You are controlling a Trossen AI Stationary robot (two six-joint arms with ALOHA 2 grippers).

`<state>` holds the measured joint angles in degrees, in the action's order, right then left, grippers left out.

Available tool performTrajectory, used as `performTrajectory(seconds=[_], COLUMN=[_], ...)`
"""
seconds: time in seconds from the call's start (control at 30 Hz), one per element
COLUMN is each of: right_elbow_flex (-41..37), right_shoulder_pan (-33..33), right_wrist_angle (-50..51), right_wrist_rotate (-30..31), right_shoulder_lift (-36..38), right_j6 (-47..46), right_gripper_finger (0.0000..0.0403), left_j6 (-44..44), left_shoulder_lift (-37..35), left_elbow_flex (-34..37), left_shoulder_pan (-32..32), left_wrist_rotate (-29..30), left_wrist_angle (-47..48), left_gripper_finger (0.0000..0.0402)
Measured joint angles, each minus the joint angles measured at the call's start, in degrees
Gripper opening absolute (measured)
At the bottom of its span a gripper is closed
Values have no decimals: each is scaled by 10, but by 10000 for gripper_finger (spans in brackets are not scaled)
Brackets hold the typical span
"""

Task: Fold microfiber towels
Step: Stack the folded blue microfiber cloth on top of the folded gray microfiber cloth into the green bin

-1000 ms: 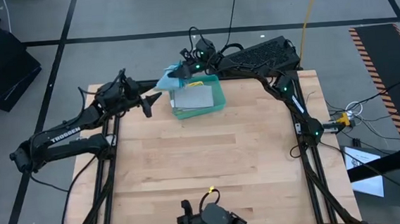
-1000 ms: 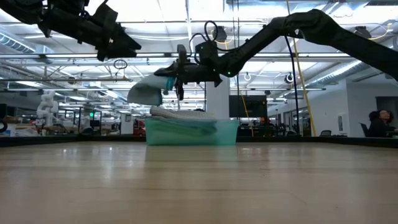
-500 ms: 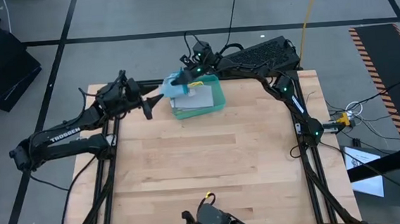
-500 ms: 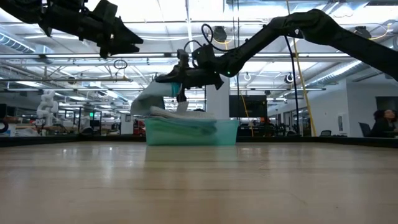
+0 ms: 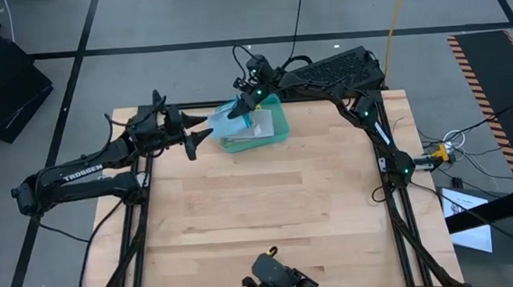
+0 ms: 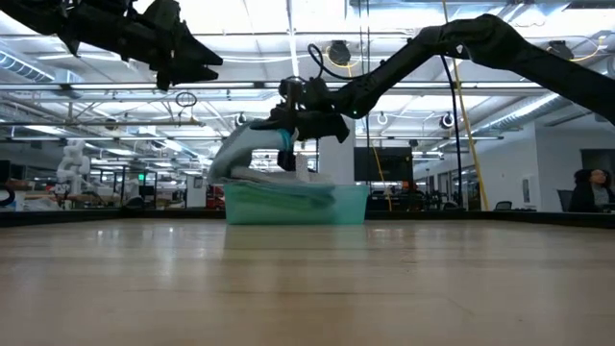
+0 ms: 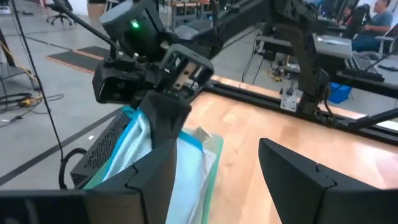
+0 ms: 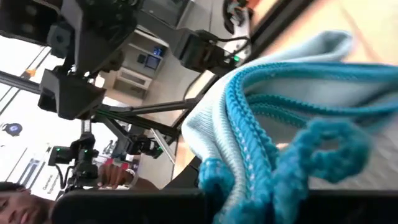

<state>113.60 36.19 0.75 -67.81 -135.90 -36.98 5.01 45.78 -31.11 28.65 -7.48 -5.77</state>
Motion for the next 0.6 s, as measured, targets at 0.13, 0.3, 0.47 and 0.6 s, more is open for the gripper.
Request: performTrajectory(seconds=[0.13, 0.3, 0.47, 0.6], right_elbow_flex=[0, 0, 0, 0], right_shoulder_pan=[10, 21, 32, 40], right_wrist_angle=[63, 108, 129, 189], right_wrist_rotate=[1, 1, -1, 20], right_shoulder_lift=[4, 17, 39, 54], right_j6=[40, 66, 84, 136], right_gripper_finger=[11, 11, 11, 11], left_j6=[2, 3, 2, 2], left_shoulder_lift=[2, 9, 22, 32], left_elbow_flex=[0, 0, 0, 0], left_shoulder_pan=[-6, -16, -27, -33], left_wrist_rotate=[11, 29, 31, 32], left_wrist_angle=[26, 50, 46, 41], left_gripper_finger=[227, 227, 227, 227])
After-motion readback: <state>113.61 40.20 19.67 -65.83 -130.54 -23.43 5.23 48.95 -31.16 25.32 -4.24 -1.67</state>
